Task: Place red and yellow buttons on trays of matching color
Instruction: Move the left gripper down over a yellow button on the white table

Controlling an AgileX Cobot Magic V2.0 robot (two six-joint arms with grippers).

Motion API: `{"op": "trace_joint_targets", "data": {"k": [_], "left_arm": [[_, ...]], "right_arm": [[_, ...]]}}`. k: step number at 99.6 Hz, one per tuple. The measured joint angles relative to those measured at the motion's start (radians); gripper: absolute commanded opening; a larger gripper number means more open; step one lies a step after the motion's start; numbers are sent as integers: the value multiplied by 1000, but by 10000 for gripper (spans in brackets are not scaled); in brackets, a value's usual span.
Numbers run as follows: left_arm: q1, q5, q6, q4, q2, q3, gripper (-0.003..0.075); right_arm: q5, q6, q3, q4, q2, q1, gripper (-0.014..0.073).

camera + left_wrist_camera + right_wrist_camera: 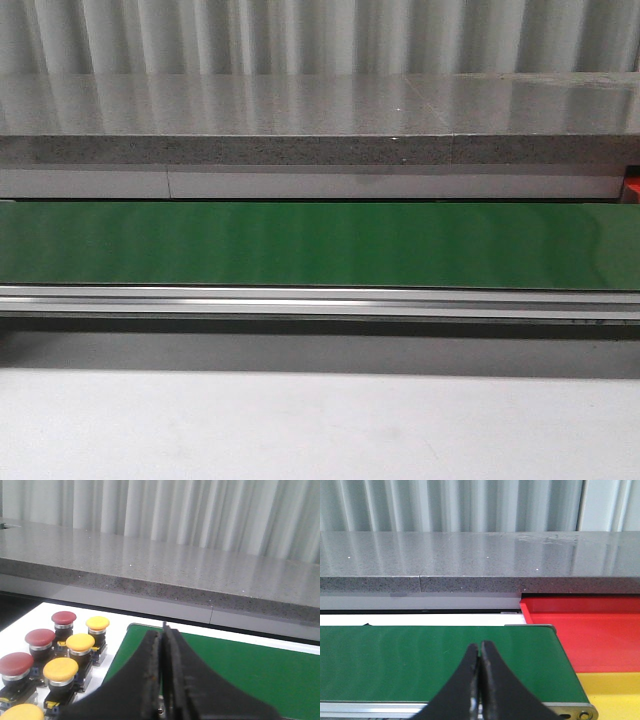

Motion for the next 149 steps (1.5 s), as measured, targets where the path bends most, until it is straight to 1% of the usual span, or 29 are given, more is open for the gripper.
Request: {"op": "trace_joint_targets", "data": {"k": [63, 70, 77, 84, 89, 108, 118, 127, 149], "left_arm": [[0, -18, 0, 17, 0, -4, -19], [0, 4, 0, 21, 0, -28, -19], [0, 60, 0, 21, 30, -90, -19], [0, 157, 0, 21, 85, -182, -19], [0, 249, 0, 21, 134, -258, -19], [0, 676, 0, 21, 363, -564, -19], [0, 830, 0, 19, 458, -687, -19], [0, 886, 0, 19, 520, -736, -19], [0, 913, 0, 21, 611, -744, -15]], "right_arm": [[0, 0, 0, 0, 0, 0, -125], [0, 0, 0, 0, 0, 0, -125], [0, 0, 0, 0, 0, 0, -125], [0, 0, 0, 0, 0, 0, -125], [0, 0, 0, 0, 0, 0, -125], [0, 0, 0, 0, 0, 0, -125], [0, 0, 0, 0, 0, 0, -125], [0, 0, 0, 0, 0, 0, -125], [0, 0, 0, 0, 0, 0, -125]]}}
